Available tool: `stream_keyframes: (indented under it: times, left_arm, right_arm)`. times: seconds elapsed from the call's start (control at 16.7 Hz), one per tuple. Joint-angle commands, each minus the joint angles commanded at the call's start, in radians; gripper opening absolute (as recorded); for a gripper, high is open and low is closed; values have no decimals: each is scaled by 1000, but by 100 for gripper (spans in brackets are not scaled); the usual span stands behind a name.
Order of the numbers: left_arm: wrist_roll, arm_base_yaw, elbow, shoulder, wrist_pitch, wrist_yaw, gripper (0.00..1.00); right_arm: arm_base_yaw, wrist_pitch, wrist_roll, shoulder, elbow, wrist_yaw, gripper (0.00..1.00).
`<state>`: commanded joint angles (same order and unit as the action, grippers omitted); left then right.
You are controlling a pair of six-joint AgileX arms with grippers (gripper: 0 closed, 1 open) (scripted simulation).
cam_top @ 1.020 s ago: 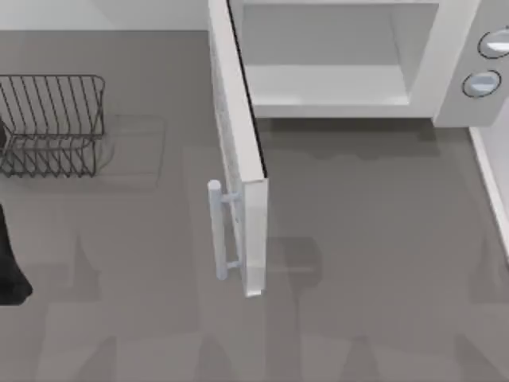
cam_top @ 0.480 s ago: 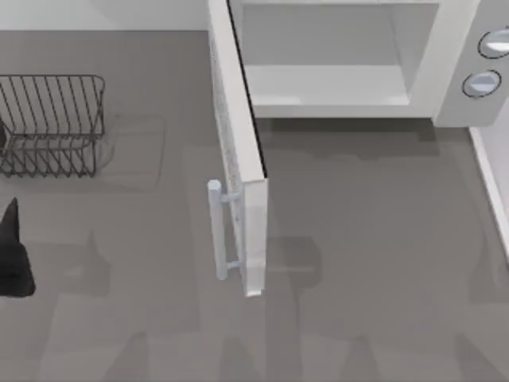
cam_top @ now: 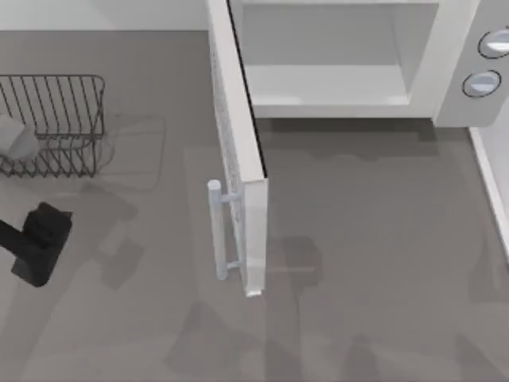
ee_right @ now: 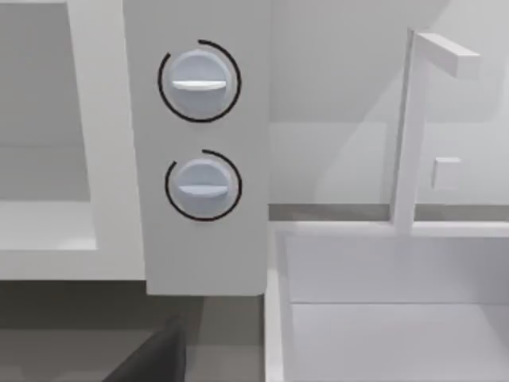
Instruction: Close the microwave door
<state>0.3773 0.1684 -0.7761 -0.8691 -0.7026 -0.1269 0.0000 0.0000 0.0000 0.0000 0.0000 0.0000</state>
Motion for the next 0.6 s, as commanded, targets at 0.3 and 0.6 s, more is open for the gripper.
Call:
stream_keyframes:
  times: [0.3, 0.6]
  left_arm:
    - [210, 88, -440, -435, -383, -100, 100]
    - [408, 164, -891, -753, -652, -212, 100]
  right_arm:
    - [0, 0, 0, 0, 0, 0, 100]
    - [0, 0, 0, 0, 0, 0, 100]
